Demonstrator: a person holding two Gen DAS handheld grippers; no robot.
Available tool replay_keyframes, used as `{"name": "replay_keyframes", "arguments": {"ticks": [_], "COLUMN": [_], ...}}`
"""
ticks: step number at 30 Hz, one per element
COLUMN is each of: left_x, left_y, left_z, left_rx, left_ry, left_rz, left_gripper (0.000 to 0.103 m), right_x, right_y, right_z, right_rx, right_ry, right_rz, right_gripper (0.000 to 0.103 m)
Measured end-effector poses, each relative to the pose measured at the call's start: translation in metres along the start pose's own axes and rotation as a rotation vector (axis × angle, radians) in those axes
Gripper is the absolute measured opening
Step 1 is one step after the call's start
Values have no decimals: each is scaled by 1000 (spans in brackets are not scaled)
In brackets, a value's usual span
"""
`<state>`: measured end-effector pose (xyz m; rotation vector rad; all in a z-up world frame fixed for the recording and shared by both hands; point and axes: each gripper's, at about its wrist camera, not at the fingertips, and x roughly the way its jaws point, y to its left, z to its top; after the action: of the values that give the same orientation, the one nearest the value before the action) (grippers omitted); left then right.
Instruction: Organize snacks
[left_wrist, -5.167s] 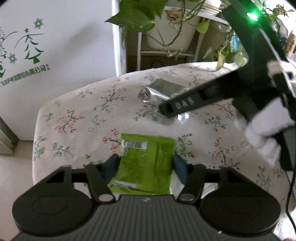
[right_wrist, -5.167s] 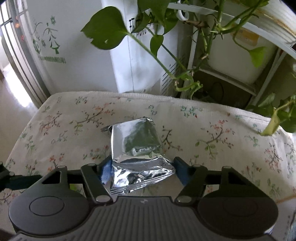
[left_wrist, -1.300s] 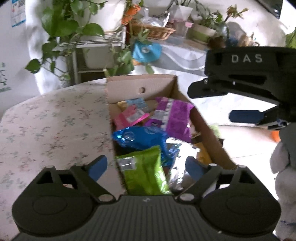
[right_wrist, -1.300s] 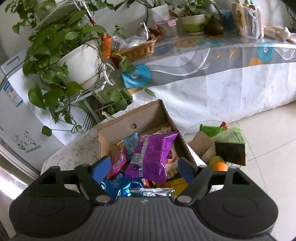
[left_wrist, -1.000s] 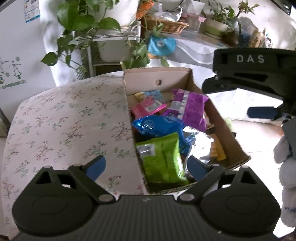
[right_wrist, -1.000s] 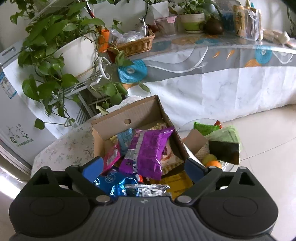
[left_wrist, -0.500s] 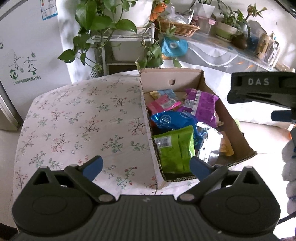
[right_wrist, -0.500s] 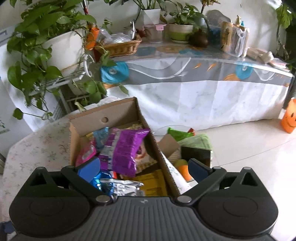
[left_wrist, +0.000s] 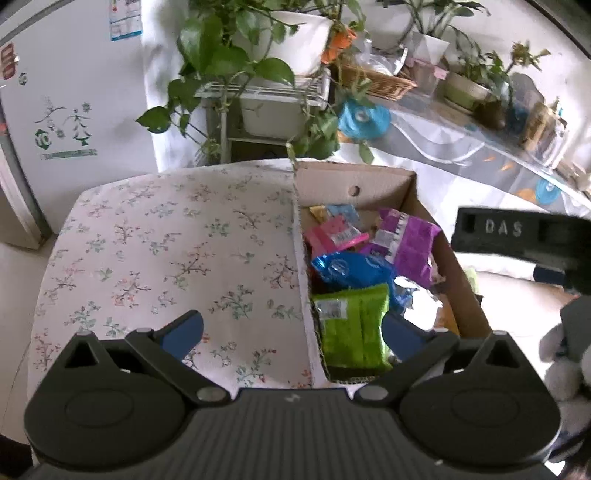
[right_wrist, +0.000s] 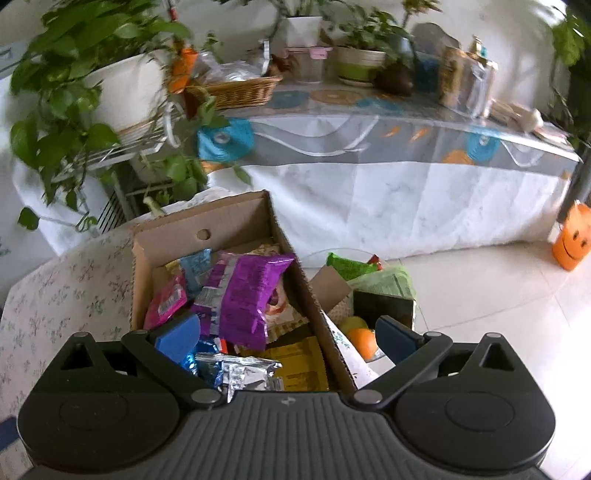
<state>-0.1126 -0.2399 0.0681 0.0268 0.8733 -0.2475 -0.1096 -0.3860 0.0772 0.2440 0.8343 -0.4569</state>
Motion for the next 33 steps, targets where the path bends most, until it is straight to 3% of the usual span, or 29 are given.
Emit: {"name": "replay_keyframes", "arguments": {"ticks": [12, 23, 33], "left_x": [14, 25, 42], "left_y": [-4, 2, 0], "left_z": [18, 33, 40], "left_rx": [5, -65, -40], "left_ry": [38, 53, 81], "left_rz": [63, 96, 119], "left_gripper": [102, 102, 102], "right_x": [10, 18, 22], "right_y": [-13, 1, 4], "right_z": [0, 0, 0], "right_rx": [45, -23, -59], "right_ry": [66, 105, 125], "right_rz": [-35, -24, -32], "right_gripper": [103, 103, 103]}}
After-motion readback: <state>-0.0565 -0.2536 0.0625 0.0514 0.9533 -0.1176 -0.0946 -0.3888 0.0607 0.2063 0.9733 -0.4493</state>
